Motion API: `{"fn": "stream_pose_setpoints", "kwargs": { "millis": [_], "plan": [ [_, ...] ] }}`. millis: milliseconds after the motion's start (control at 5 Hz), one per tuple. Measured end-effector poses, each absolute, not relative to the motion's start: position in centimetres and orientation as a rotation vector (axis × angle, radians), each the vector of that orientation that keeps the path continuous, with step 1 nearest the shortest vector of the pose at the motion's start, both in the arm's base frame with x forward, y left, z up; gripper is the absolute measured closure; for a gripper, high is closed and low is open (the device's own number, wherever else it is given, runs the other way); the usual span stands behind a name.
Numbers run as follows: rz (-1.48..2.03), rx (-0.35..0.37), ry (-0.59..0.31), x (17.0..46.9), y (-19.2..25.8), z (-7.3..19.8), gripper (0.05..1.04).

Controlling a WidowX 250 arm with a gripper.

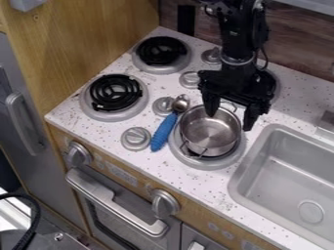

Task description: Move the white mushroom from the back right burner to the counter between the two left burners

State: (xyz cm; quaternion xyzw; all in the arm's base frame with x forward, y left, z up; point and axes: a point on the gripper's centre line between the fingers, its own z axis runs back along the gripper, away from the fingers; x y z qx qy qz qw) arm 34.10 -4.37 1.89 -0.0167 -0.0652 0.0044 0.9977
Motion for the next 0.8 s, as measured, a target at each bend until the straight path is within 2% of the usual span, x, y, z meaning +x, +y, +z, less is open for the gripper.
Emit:
{"fn": "stream_pose_setpoints", "kwargs": {
  "millis": [200, 400, 600, 800],
  "plan": [
    [0.009, -0.028, -0.088, 33.5, -4.3, 0.5, 0.083],
    [0.035, -0.087, -0.113, 35.5, -5.4, 0.1, 0.083],
    [0.050, -0.110, -0.173, 39.1, -6.1, 0.3, 0.083],
    [0.081, -0.116, -0.294, 42.9, -6.2, 1.4, 0.083]
  ]
}}
